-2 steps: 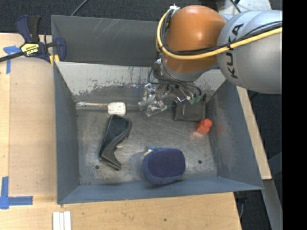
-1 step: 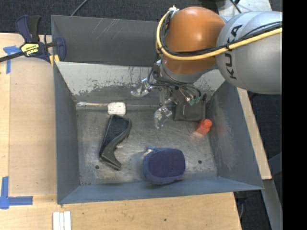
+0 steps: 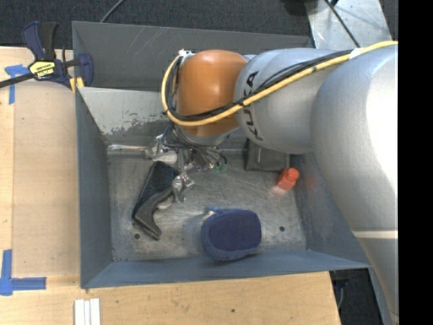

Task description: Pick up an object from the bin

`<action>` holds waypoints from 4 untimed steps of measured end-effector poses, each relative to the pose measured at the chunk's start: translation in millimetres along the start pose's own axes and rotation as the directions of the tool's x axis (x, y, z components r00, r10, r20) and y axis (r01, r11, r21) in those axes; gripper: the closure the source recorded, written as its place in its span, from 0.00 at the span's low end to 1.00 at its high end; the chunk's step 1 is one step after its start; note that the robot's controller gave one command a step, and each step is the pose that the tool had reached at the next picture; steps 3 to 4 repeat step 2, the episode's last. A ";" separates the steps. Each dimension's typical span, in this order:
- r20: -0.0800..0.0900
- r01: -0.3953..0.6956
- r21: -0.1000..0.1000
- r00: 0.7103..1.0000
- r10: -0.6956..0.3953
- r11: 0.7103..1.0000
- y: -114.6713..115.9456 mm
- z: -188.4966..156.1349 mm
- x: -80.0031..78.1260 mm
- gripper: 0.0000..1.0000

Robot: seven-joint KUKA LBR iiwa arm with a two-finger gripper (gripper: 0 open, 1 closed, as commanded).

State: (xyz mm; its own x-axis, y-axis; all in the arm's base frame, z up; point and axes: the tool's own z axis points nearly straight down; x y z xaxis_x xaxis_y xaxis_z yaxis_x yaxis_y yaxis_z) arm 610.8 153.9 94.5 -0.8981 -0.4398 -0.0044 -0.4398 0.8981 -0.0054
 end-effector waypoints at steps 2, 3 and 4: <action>0.001 0.070 -0.002 0.998 -0.070 0.998 -15.2 -118.9 19.5 1.00; 0.001 0.070 -0.002 0.998 -0.070 0.998 -15.2 -118.9 19.5 1.00; 0.001 0.070 -0.002 0.998 -0.070 0.998 -15.2 -118.9 19.5 1.00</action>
Offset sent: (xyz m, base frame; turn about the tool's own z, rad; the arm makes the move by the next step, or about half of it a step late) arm 0.0000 0.0000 0.0000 0.0000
